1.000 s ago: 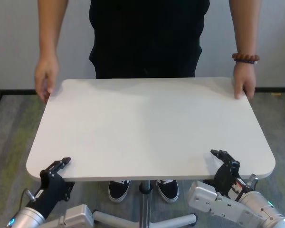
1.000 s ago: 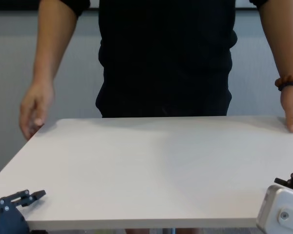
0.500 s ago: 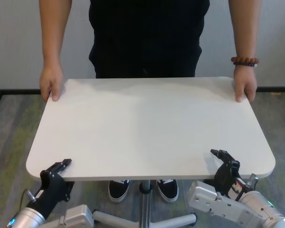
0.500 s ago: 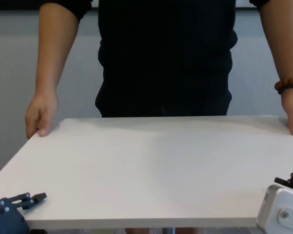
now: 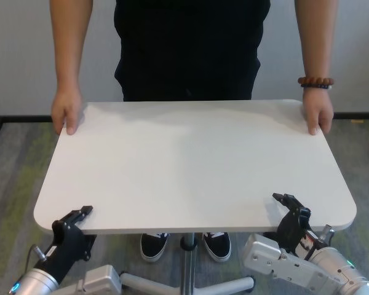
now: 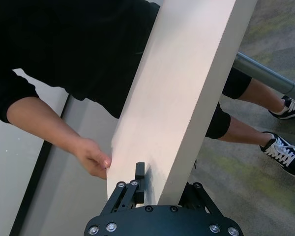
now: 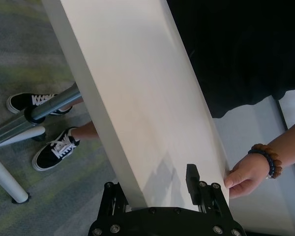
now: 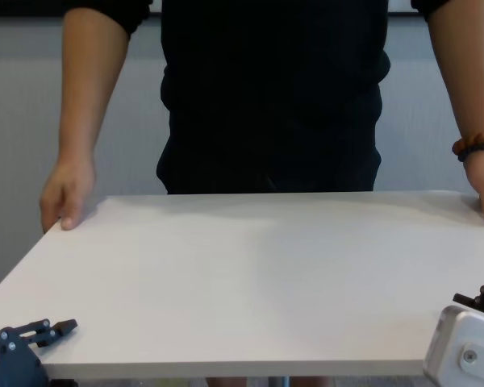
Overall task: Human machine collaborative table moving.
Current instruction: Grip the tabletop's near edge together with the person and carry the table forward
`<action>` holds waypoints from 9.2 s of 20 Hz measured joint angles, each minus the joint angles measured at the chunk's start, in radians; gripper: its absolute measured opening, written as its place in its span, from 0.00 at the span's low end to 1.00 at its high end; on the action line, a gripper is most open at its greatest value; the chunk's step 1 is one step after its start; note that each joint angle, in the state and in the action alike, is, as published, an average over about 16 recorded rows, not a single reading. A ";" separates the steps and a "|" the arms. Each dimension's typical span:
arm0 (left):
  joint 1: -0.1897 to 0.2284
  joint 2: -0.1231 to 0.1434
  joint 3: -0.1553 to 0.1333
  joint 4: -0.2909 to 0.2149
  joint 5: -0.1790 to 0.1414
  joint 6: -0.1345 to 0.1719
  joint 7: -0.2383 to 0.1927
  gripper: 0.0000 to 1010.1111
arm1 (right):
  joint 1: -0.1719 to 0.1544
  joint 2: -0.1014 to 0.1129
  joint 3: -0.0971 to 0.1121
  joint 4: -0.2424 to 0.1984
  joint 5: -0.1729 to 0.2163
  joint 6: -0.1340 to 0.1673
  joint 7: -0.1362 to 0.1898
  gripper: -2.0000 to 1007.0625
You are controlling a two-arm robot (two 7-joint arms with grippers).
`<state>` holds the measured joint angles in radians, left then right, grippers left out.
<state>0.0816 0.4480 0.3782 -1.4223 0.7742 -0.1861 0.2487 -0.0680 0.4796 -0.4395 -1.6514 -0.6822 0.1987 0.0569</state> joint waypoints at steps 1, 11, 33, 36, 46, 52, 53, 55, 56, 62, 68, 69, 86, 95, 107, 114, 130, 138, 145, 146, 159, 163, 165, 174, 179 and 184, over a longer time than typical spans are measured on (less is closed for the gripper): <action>0.000 0.000 0.000 0.000 0.000 0.000 0.000 0.31 | 0.000 0.000 0.000 0.000 0.000 0.000 0.000 0.63; 0.000 0.000 0.000 0.000 0.000 0.000 0.000 0.31 | 0.000 0.000 0.000 0.000 0.000 0.000 0.000 0.63; 0.000 0.000 0.000 0.000 0.000 0.000 0.001 0.31 | 0.000 0.000 0.000 0.000 0.000 0.000 0.000 0.63; 0.000 0.000 0.000 0.000 0.000 0.000 0.001 0.31 | 0.000 0.000 0.000 0.000 0.000 0.000 0.000 0.63; 0.000 0.000 -0.001 -0.001 0.000 0.000 0.000 0.31 | -0.001 0.000 0.002 -0.001 -0.001 -0.001 0.001 0.63; 0.002 -0.003 -0.006 -0.007 0.005 0.002 -0.001 0.31 | -0.009 0.003 0.009 -0.009 -0.006 -0.006 0.002 0.63; 0.003 -0.004 -0.007 -0.009 0.006 0.002 -0.002 0.31 | -0.010 0.003 0.010 -0.011 -0.008 -0.007 0.002 0.63; 0.005 -0.005 -0.010 -0.014 0.009 0.003 -0.002 0.31 | -0.013 0.004 0.014 -0.015 -0.013 -0.010 0.004 0.63; 0.006 -0.006 -0.012 -0.016 0.010 0.004 -0.003 0.31 | -0.015 0.004 0.015 -0.017 -0.015 -0.011 0.004 0.63; 0.012 -0.012 -0.024 -0.034 0.023 0.007 -0.001 0.31 | -0.021 0.004 0.024 -0.029 -0.032 -0.026 0.008 0.63; 0.014 -0.016 -0.033 -0.047 0.034 0.008 -0.002 0.31 | -0.016 -0.004 0.028 -0.030 -0.046 -0.049 0.015 0.63; 0.013 -0.016 -0.035 -0.048 0.035 0.008 -0.002 0.31 | -0.014 -0.006 0.029 -0.029 -0.048 -0.053 0.016 0.63; -0.027 -0.032 -0.041 -0.032 0.052 0.016 -0.002 0.31 | 0.066 -0.045 0.029 0.023 -0.084 -0.123 0.053 0.63; -0.069 -0.052 -0.017 -0.002 0.074 0.027 0.006 0.31 | 0.113 -0.048 0.027 0.061 -0.091 -0.151 0.068 0.63; -0.122 -0.076 0.016 0.031 0.098 0.047 0.022 0.31 | 0.170 -0.041 0.024 0.119 -0.080 -0.188 0.068 0.63; -0.149 -0.088 0.030 0.045 0.105 0.059 0.027 0.31 | 0.205 -0.040 0.020 0.150 -0.070 -0.207 0.064 0.63; -0.205 -0.116 0.061 0.090 0.119 0.074 0.041 0.31 | 0.267 -0.040 -0.001 0.215 -0.063 -0.231 0.058 0.63; -0.237 -0.133 0.071 0.146 0.120 0.070 0.060 0.31 | 0.290 -0.040 -0.008 0.251 -0.060 -0.240 0.052 0.63; -0.269 -0.152 0.080 0.212 0.119 0.061 0.082 0.31 | 0.310 -0.041 -0.015 0.288 -0.057 -0.248 0.051 0.63; -0.273 -0.154 0.082 0.222 0.119 0.059 0.086 0.31 | 0.314 -0.042 -0.016 0.293 -0.057 -0.250 0.050 0.63; -0.327 -0.185 0.104 0.339 0.119 0.044 0.121 0.31 | 0.368 -0.052 -0.040 0.373 -0.058 -0.270 0.050 0.63; -0.337 -0.190 0.108 0.364 0.116 0.040 0.128 0.31 | 0.380 -0.054 -0.049 0.393 -0.059 -0.274 0.050 0.63; -0.342 -0.192 0.109 0.376 0.115 0.038 0.131 0.31 | 0.385 -0.056 -0.053 0.401 -0.060 -0.275 0.050 0.63; -0.358 -0.198 0.115 0.424 0.112 0.034 0.147 0.31 | 0.400 -0.065 -0.069 0.438 -0.056 -0.281 0.049 0.63; -0.367 -0.201 0.119 0.451 0.113 0.034 0.152 0.31 | 0.406 -0.071 -0.076 0.456 -0.053 -0.283 0.049 0.63; -0.376 -0.205 0.124 0.477 0.114 0.034 0.158 0.31 | 0.411 -0.076 -0.081 0.474 -0.050 -0.286 0.048 0.63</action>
<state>-0.2944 0.2433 0.5017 -0.9452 0.8879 -0.1524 0.4064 0.3430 0.4034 -0.5209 -1.1774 -0.7326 -0.0870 0.1048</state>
